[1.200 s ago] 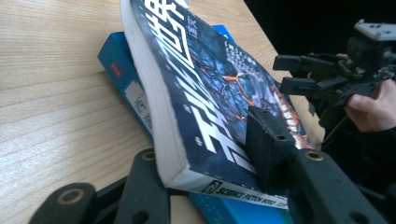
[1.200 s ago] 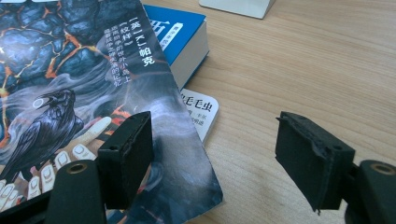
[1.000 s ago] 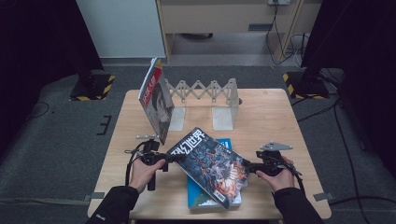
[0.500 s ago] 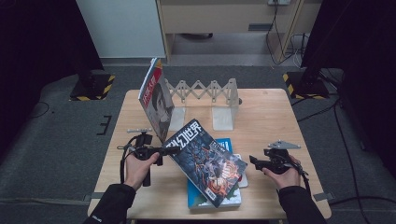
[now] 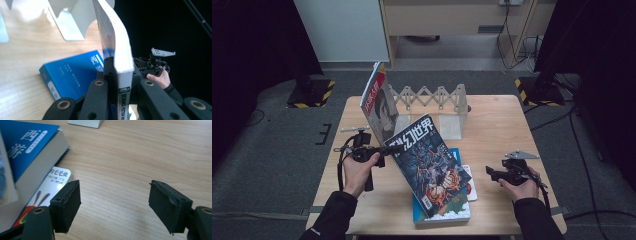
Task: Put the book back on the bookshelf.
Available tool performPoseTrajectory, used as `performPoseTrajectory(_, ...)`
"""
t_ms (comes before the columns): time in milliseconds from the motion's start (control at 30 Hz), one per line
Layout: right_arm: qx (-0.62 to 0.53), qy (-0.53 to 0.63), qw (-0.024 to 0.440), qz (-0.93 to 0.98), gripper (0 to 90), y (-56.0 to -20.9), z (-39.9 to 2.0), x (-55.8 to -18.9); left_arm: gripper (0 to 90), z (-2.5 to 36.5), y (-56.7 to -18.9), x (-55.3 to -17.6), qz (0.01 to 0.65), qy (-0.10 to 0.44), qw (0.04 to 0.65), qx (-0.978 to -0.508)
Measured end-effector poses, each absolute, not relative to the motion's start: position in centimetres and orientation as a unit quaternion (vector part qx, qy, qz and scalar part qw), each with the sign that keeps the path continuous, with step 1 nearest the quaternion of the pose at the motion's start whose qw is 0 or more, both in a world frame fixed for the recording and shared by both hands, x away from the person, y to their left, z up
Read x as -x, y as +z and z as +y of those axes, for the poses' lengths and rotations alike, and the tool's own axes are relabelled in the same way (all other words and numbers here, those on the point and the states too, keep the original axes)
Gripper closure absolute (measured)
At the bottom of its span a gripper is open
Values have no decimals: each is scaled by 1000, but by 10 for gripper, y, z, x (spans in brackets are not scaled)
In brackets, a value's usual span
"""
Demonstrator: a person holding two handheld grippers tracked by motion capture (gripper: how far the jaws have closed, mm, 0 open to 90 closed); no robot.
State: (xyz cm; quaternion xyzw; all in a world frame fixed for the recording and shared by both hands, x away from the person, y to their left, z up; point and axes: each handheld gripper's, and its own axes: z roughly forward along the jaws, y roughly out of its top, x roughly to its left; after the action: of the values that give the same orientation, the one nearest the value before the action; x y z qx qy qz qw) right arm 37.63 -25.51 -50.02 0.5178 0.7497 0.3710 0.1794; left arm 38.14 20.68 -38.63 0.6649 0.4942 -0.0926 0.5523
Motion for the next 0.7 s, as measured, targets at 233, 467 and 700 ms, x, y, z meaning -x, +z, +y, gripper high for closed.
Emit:
performPoseTrajectory(233, -524, 357, 184, 751, 252, -503, -262, -378, 819, 202, -362, -380, 481, -59, 560, -672)
performPoseTrajectory(467, -530, 347, 188, 750, 250, -505, -267, -379, 820, 206, -342, -379, 477, -14, 562, -675)
performPoseTrajectory(700, -532, 340, 191, 751, 248, -507, -270, -380, 819, 214, -323, -378, 479, 30, 561, -675)
